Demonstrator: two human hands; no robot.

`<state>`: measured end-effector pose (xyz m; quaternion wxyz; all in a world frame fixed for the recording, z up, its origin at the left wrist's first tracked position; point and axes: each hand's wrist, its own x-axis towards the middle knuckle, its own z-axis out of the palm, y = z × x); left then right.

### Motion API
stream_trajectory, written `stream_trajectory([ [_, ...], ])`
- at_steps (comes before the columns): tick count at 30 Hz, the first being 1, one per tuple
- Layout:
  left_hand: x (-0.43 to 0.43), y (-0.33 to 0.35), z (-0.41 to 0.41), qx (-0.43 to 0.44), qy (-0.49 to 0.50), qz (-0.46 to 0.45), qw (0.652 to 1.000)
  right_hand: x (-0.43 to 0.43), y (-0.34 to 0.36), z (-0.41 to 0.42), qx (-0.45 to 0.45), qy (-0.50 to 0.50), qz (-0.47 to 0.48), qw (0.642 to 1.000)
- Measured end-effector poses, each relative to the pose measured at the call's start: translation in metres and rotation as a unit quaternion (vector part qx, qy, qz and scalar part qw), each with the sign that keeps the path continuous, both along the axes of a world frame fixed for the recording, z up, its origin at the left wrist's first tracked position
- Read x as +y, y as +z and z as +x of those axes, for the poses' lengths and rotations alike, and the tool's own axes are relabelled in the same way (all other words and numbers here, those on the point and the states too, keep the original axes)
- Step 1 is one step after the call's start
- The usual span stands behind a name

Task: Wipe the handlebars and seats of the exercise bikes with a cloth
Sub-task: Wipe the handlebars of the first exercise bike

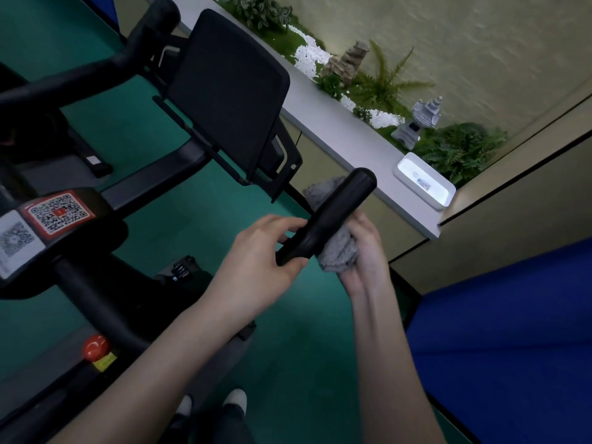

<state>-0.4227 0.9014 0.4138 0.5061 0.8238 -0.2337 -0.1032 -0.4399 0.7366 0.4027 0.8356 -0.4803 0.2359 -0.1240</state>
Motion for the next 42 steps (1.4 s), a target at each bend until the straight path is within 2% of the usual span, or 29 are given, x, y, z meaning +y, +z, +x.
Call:
stream_trajectory([
  [3, -0.001, 0.0, 0.0, -0.004, 0.004, 0.003, 1.0, 0.006, -0.01, -0.006, 0.006, 0.021, 0.01, 1.0],
  [8, 0.0, 0.001, 0.002, 0.003, 0.0, -0.002, 1.0, 0.016, -0.017, -0.02, 0.078, 0.056, 0.012, 0.995],
  [14, 0.006, 0.004, 0.005, 0.012, -0.014, -0.014, 1.0, 0.034, -0.016, -0.023, 0.033, -0.031, -0.009, 0.999],
  [18, 0.009, 0.003, 0.005, 0.009, -0.028, -0.006, 1.0, 0.048, -0.017, -0.035, 0.073, -0.03, -0.02, 0.997],
  [22, 0.011, 0.003, 0.005, 0.017, -0.038, 0.011, 0.999, 0.048, -0.004, -0.033, 0.049, -0.188, -0.01, 0.981],
  [24, 0.012, 0.003, 0.005, 0.017, -0.04, 0.014, 0.999, 0.05, 0.004, -0.031, 0.001, -0.266, -0.068, 0.962],
  [25, 0.012, 0.003, 0.005, 0.016, -0.04, 0.016, 0.999, 0.052, 0.009, -0.031, -0.017, -0.301, -0.136, 0.944],
  [27, 0.013, 0.002, 0.007, 0.017, -0.042, 0.024, 0.999, 0.05, 0.022, -0.029, -0.043, -0.344, -0.313, 0.884],
  [29, 0.013, 0.002, 0.007, 0.02, -0.044, 0.032, 0.998, 0.042, 0.037, -0.025, -0.055, -0.339, -0.455, 0.822],
  [32, 0.015, 0.001, 0.008, 0.026, -0.045, 0.031, 0.998, 0.024, 0.063, -0.015, -0.046, -0.287, -0.636, 0.715],
  [34, 0.016, 0.001, 0.008, 0.028, -0.047, 0.032, 0.998, 0.014, 0.081, -0.005, -0.034, -0.184, -0.753, 0.631],
  [37, 0.02, 0.0, 0.009, 0.033, -0.05, 0.036, 0.998, 0.007, 0.101, 0.014, 0.03, 0.019, -0.838, 0.544],
  [40, 0.026, -0.002, 0.01, 0.031, -0.047, 0.044, 0.997, 0.008, 0.11, 0.027, 0.066, 0.112, -0.872, 0.472],
  [42, 0.03, -0.002, 0.01, 0.03, -0.046, 0.05, 0.997, 0.016, 0.109, 0.029, 0.072, 0.16, -0.878, 0.446],
])
